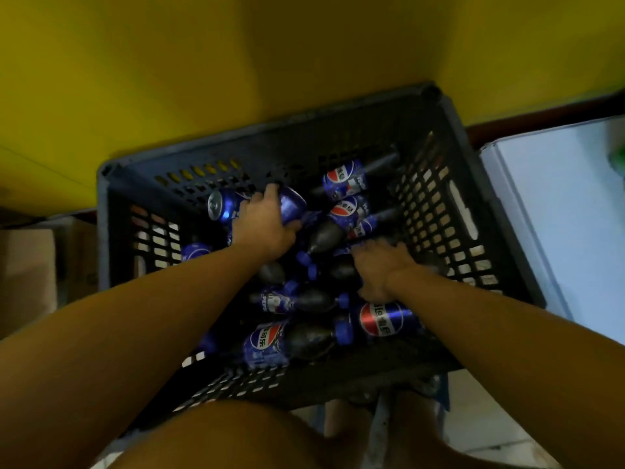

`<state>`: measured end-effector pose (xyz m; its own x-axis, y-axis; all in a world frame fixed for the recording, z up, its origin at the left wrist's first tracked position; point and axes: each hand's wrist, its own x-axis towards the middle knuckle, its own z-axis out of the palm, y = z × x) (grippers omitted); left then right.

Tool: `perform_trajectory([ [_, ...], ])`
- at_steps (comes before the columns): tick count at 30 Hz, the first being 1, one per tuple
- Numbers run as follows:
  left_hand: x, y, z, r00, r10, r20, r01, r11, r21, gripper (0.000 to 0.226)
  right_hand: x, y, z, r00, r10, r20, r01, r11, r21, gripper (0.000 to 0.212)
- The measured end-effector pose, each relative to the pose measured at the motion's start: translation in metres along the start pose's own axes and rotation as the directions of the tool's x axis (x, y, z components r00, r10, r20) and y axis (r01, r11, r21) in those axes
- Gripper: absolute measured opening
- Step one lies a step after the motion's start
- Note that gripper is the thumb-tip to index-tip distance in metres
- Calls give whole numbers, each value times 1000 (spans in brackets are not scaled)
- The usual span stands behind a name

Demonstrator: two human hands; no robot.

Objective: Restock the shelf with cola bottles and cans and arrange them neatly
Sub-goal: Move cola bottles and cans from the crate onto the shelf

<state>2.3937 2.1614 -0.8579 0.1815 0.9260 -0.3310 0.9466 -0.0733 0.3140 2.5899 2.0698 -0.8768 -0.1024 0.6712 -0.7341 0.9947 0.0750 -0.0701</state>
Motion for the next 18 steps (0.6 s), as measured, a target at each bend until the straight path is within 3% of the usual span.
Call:
perform_trajectory([
  [4,-22,23,-52,996,-49,-70,17,915,-402,68,-41,-1,-46,991,19,-134,-14,999,32,84],
  [9,-74,74,-156,966,11,-259,-193,698,-690,51,-133,-5,-129,943,80,-323,-31,988,153,83],
  [14,-147,144,-249,908,113,-404,-402,514,-758,49,-265,16,-182,841,225,-493,-177,974,143,70],
  [18,-210,221,-293,889,212,-407,-458,366,-810,54,-390,51,-202,712,393,-582,-271,918,289,59],
])
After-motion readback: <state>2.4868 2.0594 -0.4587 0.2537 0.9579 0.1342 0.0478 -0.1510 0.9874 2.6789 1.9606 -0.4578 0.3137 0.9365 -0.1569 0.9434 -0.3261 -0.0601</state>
